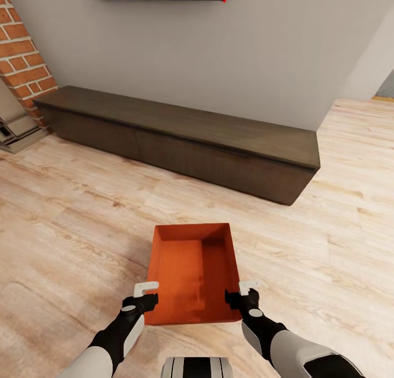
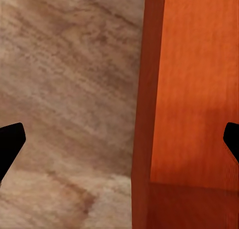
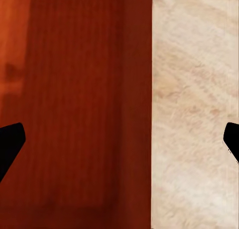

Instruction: Move the two storage containers from the living room to the garage. In the garage, place one container on the floor and stack the other container on top of it (either order is fine).

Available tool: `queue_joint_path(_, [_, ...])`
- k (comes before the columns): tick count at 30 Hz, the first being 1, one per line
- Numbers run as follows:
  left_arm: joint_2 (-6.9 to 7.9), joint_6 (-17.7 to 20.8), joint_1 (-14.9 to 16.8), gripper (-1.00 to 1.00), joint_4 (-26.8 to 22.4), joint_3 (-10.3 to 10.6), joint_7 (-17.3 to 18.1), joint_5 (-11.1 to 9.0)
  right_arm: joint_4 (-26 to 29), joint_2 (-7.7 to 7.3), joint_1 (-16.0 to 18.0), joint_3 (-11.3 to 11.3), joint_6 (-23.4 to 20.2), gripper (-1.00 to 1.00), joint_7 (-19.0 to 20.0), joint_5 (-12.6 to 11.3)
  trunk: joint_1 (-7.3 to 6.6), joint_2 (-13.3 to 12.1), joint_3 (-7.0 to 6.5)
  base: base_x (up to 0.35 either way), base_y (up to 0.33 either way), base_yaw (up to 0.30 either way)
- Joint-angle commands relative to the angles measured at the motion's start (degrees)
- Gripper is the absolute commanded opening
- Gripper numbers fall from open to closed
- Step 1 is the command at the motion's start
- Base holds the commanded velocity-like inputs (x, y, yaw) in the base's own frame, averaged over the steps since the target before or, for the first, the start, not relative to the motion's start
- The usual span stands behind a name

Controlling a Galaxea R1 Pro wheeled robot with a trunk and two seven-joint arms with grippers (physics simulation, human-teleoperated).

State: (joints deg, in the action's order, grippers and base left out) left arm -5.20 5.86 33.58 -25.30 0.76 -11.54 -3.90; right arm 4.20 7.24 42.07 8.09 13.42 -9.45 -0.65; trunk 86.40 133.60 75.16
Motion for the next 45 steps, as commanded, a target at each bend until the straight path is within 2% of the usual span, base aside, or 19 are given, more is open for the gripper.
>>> queue_joint_path(1, [0.00, 0.30, 0.00, 1.00, -0.13, 0.10, -0.24, -0.41, -0.06, 0.00, 0.03, 0.44, 0.11, 1.00, -0.34, -0.08, 0.01, 0.01, 0.04, 0.123, 0.000, 0.000])
queue_joint_path(45, [0.01, 0.28, -0.02, 1.00, -0.10, 0.29, 0.59, -0.50, -0.15, -0.56, 0.04, 0.44, 0.20, 1.00, -0.40, -0.32, 0.01, 0.01, 0.04, 0.019, 0.000, 0.000])
